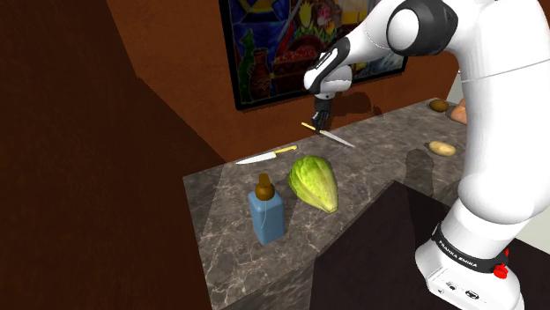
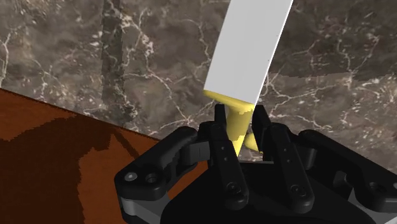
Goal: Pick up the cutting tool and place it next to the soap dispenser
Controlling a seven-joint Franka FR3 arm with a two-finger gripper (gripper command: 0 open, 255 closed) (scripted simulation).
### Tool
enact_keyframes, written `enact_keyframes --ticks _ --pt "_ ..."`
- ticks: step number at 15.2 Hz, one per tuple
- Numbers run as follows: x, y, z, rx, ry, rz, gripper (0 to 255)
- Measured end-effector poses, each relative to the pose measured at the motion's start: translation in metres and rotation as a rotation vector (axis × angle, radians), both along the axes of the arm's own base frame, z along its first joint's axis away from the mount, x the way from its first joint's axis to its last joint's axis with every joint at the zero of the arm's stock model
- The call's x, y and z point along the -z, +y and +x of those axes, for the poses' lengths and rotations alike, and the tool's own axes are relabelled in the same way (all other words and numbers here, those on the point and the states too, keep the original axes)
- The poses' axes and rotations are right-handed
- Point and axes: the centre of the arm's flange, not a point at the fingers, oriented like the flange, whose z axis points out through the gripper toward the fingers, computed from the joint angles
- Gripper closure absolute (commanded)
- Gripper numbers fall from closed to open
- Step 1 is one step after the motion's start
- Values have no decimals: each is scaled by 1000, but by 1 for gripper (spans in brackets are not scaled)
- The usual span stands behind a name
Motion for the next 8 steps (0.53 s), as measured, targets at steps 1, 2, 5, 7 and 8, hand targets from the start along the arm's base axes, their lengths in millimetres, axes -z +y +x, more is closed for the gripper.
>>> enact_keyframes --ticks 1,2,5,7,8 --pt "-5 0 0 0 0 0 255" --pt "-10 0 -1 0 0 0 255" --pt "-25 -1 0 0 0 0 255" --pt "-36 -1 -1 0 0 0 255" --pt "-41 0 -2 0 0 0 255"
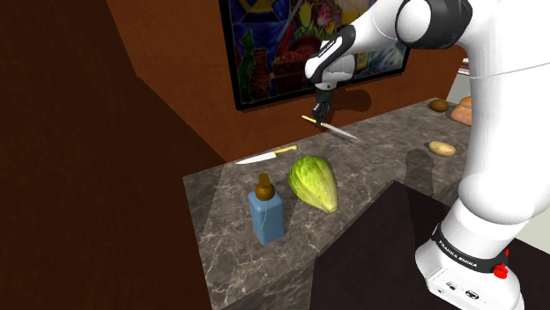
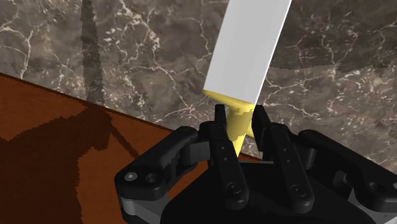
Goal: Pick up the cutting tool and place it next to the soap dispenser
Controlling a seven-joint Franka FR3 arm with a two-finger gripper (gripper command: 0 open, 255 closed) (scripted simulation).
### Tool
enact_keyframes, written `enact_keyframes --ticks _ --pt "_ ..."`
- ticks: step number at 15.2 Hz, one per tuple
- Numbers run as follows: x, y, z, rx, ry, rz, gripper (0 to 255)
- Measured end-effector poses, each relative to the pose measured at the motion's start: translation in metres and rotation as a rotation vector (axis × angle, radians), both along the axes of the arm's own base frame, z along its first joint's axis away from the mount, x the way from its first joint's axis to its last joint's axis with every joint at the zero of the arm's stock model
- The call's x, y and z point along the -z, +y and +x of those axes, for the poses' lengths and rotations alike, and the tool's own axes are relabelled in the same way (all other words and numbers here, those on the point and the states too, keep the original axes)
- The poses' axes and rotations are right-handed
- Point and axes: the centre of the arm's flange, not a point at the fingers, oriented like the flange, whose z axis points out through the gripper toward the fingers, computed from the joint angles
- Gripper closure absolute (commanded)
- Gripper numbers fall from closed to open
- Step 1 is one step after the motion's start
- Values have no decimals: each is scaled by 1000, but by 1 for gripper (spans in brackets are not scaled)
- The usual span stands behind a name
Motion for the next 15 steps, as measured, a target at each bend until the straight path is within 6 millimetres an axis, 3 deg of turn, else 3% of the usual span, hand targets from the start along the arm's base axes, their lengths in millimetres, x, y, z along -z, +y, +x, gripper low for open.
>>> enact_keyframes --ticks 15 --pt "-79 0 1 0 0 0 255"
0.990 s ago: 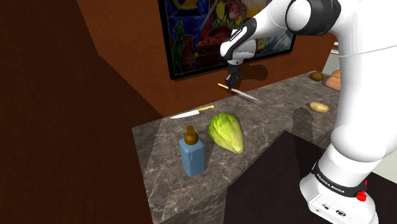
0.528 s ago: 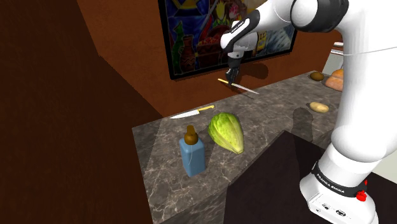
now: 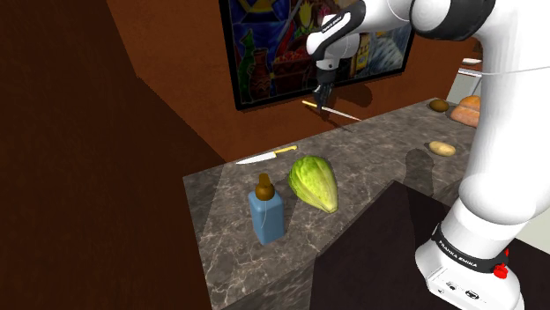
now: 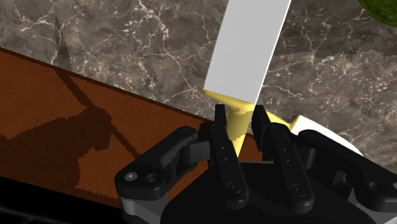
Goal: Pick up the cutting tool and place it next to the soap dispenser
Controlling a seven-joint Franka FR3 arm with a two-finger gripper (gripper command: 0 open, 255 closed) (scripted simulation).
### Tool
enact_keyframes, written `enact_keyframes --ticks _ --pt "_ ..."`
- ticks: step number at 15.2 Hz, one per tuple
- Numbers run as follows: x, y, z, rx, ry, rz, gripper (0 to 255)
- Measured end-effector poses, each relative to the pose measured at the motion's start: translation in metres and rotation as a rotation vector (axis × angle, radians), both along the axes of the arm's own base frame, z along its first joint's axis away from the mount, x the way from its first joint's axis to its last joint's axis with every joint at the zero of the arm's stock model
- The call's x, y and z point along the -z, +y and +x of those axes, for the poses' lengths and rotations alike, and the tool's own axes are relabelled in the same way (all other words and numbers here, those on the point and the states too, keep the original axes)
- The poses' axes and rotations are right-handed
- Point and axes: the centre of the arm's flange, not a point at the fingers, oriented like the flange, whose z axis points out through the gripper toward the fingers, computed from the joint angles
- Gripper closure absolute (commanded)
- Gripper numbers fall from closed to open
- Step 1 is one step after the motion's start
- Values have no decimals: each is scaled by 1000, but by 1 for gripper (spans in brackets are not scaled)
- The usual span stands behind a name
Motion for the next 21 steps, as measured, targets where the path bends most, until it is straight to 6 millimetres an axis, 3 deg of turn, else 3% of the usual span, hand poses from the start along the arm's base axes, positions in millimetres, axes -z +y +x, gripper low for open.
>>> enact_keyframes --ticks 15,21 --pt "-79 1 0 0 0 0 255" --pt "-83 60 -24 -1 0 0 255"
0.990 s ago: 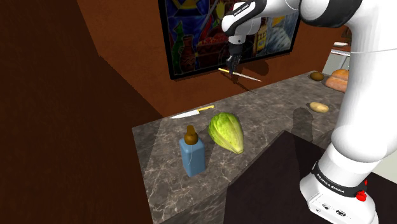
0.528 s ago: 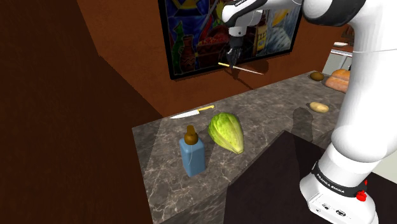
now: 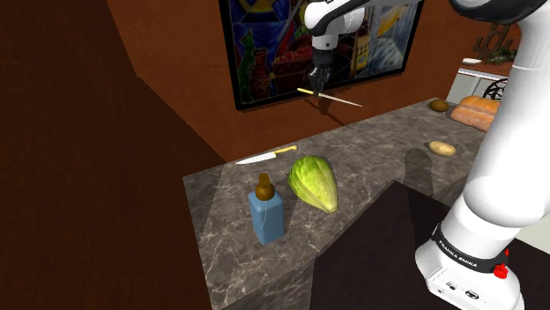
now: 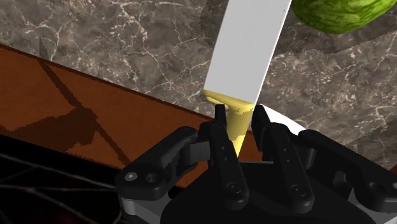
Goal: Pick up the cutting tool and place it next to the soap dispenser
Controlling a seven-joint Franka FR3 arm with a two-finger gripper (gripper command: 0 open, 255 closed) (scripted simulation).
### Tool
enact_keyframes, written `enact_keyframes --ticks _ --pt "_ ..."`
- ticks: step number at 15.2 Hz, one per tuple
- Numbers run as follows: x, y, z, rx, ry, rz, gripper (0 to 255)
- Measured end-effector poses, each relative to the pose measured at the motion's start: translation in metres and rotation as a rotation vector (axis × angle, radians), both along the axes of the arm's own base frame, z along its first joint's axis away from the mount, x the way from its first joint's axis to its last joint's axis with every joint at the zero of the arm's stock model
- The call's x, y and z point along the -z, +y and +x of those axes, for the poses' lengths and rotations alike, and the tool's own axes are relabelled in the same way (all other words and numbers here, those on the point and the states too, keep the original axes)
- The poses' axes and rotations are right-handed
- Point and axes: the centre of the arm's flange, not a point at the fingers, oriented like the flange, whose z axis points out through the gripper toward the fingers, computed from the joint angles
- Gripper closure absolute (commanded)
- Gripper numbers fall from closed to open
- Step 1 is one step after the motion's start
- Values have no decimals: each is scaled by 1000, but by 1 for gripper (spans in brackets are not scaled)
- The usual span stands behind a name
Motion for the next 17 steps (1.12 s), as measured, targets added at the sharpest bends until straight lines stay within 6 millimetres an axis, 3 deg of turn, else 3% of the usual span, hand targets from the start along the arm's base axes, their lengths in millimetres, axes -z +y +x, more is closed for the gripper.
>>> enact_keyframes --ticks 17 --pt "-3 211 -72 -1 0 0 255"
